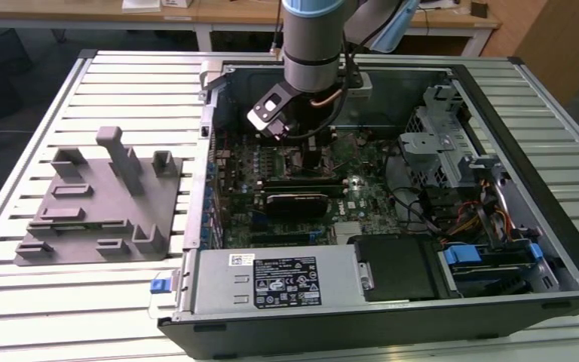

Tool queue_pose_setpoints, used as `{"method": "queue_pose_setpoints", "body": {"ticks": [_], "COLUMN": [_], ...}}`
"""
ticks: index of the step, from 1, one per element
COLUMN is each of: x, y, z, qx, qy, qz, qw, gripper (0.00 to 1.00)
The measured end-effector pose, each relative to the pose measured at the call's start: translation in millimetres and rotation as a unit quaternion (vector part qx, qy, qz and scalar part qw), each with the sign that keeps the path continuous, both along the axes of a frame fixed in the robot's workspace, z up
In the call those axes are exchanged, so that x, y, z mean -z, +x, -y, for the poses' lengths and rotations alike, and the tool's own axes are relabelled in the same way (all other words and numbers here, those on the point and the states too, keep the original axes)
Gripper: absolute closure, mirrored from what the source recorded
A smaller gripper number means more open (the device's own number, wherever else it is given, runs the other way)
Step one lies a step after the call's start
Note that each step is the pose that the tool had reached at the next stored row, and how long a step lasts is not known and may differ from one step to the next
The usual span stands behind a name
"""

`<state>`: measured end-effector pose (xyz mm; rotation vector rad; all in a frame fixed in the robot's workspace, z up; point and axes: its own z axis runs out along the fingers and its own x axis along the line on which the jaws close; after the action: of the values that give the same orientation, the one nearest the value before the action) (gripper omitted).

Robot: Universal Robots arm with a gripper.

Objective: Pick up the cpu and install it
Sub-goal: 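Place the cpu into insertion slot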

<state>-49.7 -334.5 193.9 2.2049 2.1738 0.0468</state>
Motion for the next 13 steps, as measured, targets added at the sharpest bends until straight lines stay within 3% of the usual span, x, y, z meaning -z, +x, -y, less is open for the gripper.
{"method": "queue_pose_setpoints", "body": {"ticks": [4,5,13], "x": [0.3,0.2,-5.7], "y": [0.1,0.0,0.0], "z": [-0.1,-0.1,0.0], "qx": [0.0,0.0,0.0], "qy": [0.0003,0.0002,0.0], "qz": [0.0002,0.0002,0.0], "qw": [1.0,1.0,1.0], "gripper": [0.46,0.4,0.4]}}
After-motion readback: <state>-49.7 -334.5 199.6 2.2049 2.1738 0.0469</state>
